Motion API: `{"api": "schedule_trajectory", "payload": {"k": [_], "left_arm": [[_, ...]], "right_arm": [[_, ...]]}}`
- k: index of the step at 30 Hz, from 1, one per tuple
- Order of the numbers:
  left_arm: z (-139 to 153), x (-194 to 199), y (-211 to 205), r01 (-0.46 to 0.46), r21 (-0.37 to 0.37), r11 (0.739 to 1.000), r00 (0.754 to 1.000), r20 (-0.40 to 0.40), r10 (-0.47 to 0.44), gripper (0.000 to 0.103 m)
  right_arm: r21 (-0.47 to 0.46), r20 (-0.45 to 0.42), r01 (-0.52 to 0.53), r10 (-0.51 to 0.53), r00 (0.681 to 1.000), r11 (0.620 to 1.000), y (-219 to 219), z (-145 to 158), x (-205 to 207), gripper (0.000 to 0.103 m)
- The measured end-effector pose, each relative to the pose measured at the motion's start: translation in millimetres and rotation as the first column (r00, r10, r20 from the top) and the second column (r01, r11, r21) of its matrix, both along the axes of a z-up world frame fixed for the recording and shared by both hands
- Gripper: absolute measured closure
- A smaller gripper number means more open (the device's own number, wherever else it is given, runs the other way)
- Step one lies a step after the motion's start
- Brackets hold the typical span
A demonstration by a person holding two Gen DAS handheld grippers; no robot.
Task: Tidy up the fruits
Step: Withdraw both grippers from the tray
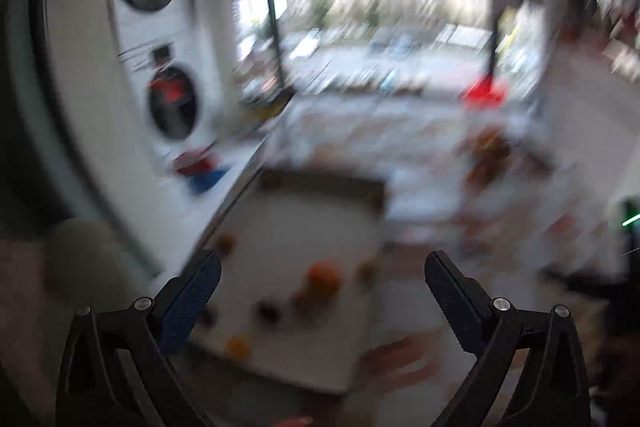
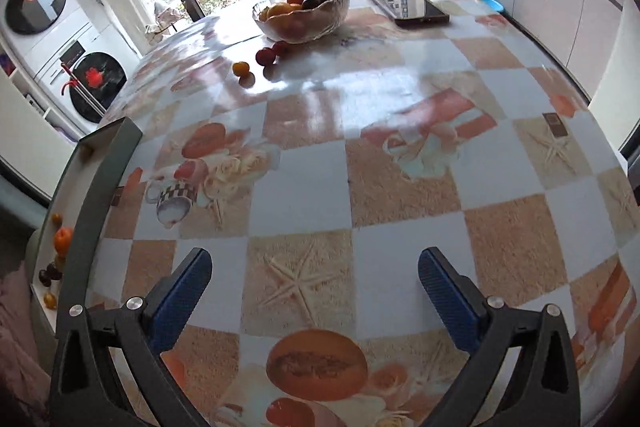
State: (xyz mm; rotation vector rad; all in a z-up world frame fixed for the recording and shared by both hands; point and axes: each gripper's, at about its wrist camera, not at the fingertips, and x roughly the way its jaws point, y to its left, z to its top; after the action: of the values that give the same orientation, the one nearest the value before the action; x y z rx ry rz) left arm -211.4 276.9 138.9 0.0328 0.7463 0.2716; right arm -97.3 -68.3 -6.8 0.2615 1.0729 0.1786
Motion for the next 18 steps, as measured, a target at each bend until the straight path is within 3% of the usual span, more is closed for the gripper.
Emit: {"api": "schedule_trajectory", "payload": {"k": [2, 7, 18], "left_arm": [[-10.9, 7.5, 3.0, -0.043, 0.005, 0.999, 0.997, -0.071, 0.043, 0.001], [-22.6, 14.1, 11.6, -0.083, -0.032, 0.996, 0.985, -0.153, 0.077, 0.001], [-37.9, 10.1, 13.3, -0.095, -0.018, 0.995, 0.977, -0.192, 0.090, 0.001]], "right_arm": [[0.003, 0.004, -0.015, 0.015, 1.000, 1.000, 4.4, 1.9, -2.1, 0.000], [-0.011, 0.025, -0.094, 0.094, 0.995, 0.996, 24.2, 12.6, -5.7, 0.000], [-0.060, 0.074, -0.326, 0.330, 0.941, 0.944, 105.0, 44.1, -18.9, 0.000]]}}
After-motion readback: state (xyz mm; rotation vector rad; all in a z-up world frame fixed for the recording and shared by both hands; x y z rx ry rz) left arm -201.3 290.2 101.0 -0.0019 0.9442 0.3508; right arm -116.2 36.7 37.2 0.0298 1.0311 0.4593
